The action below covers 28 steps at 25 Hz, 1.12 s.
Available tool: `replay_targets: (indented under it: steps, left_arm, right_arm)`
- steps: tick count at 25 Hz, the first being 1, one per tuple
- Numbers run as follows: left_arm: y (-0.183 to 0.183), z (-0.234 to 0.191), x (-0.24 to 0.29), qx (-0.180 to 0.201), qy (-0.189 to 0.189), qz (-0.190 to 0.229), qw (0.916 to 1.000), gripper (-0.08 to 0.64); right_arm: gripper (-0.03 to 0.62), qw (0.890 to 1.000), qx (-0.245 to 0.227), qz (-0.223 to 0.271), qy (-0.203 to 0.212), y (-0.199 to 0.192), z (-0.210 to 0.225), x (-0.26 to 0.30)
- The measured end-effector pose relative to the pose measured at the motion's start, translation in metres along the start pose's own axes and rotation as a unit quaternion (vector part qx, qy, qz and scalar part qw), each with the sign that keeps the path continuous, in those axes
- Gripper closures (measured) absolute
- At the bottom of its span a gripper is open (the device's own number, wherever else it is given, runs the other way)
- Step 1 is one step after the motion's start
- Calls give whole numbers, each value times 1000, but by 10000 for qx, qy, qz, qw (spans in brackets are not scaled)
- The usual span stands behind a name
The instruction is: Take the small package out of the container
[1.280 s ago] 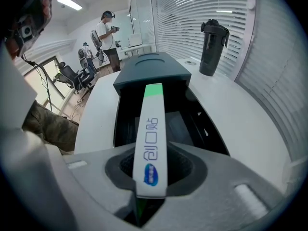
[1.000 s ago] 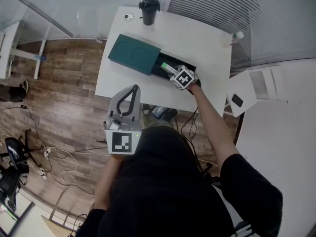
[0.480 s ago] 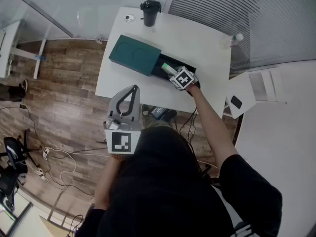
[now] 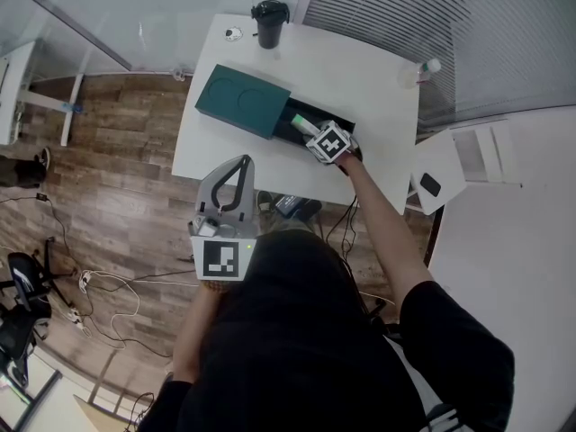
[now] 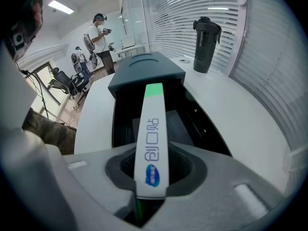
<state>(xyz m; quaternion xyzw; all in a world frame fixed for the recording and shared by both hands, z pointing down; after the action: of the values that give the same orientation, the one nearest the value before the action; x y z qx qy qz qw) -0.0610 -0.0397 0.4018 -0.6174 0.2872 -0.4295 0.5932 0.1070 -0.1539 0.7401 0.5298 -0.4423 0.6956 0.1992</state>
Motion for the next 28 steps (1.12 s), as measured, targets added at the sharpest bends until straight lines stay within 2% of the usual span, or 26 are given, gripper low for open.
replay_targets:
  steps: [15, 28]
  left_arm:
    - [1, 6, -3, 10, -61, -21, 10000, 561]
    - [2, 11, 0, 55, -144, -7, 9999, 561]
  right_arm:
    - [503, 9987, 450, 80, -236, -2, 3, -2]
    - [502, 9991, 281, 190, -236, 3, -3, -11]
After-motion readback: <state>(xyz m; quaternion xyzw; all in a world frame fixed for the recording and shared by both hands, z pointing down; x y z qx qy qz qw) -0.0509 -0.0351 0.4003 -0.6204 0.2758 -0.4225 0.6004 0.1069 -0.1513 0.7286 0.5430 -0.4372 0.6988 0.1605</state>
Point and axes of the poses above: the fingertips, and each gripper's own axes: x forward along the fingers, z to its right, y out of its top, the point moved 2 cm from there along -x, backward along the fingers, and after that the axes turned 1 degree about -x, right-handed, at the moved point
